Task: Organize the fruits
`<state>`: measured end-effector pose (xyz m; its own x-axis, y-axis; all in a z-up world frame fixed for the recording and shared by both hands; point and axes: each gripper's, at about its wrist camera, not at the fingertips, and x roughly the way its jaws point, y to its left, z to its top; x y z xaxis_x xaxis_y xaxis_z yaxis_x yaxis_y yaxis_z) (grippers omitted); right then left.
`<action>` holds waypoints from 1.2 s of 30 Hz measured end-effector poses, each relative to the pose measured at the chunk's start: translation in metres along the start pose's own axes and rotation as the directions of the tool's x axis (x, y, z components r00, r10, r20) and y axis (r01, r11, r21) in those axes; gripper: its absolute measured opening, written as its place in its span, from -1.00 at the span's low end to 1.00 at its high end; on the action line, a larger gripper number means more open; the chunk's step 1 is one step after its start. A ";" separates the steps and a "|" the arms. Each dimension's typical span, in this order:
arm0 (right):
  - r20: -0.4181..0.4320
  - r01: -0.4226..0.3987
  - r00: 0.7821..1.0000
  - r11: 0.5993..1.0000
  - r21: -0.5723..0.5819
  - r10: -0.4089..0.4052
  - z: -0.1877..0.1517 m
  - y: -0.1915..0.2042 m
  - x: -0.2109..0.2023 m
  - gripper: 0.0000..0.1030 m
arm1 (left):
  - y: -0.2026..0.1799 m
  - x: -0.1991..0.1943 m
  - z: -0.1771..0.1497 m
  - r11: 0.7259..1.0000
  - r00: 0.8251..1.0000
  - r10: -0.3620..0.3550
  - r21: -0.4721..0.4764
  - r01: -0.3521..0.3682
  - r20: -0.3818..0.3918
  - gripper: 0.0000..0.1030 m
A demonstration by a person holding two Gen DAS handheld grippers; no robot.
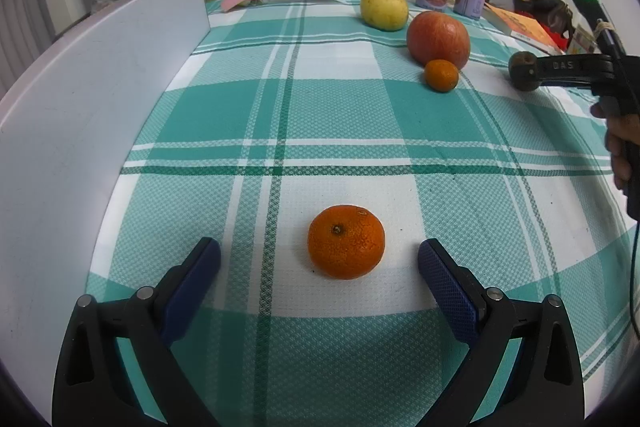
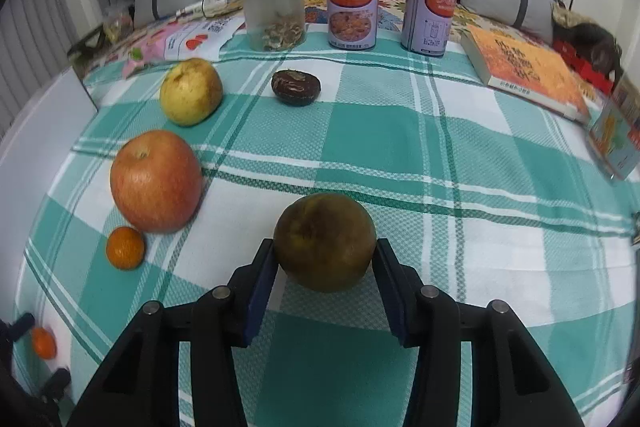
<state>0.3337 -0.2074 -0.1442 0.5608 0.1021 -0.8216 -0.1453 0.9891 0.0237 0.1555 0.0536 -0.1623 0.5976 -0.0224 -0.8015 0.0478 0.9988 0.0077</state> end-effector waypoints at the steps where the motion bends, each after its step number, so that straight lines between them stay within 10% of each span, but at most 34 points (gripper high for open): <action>1: 0.000 -0.013 1.000 1.000 0.005 0.013 -0.002 -0.001 -0.004 -0.06 | 0.000 0.000 0.000 1.000 1.000 0.000 0.000 0.000 0.000 0.94; 9: -0.045 -0.192 0.980 0.981 0.037 0.194 -0.058 -0.004 -0.076 -0.06 | 0.000 0.000 0.000 1.000 1.000 0.000 0.000 0.000 0.000 0.94; 19: -0.016 -0.079 0.997 0.996 -0.036 0.079 -0.155 0.029 -0.106 -0.03 | 0.000 0.000 0.000 1.000 1.000 0.000 -0.001 0.000 0.001 0.95; 21: 0.010 -0.081 0.997 0.997 -0.018 0.081 -0.157 0.027 -0.106 0.20 | 0.000 0.000 0.000 1.000 1.000 0.000 -0.001 0.000 0.001 0.95; 23: 0.023 -0.056 0.998 0.998 -0.018 0.056 -0.161 0.027 -0.104 0.88 | 0.000 0.000 0.000 1.000 1.000 0.000 -0.001 0.000 0.001 0.94; 36: 0.026 -0.005 1.000 0.999 -0.053 0.006 -0.171 0.033 -0.089 1.00 | 0.000 0.000 -0.001 1.000 1.000 0.000 -0.001 0.000 0.002 0.94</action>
<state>0.1398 -0.2020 -0.1680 0.5812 0.1112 -0.8061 -0.1912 0.9816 -0.0024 0.1551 0.0537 -0.1629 0.5989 -0.0222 -0.8005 0.0468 0.9989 0.0074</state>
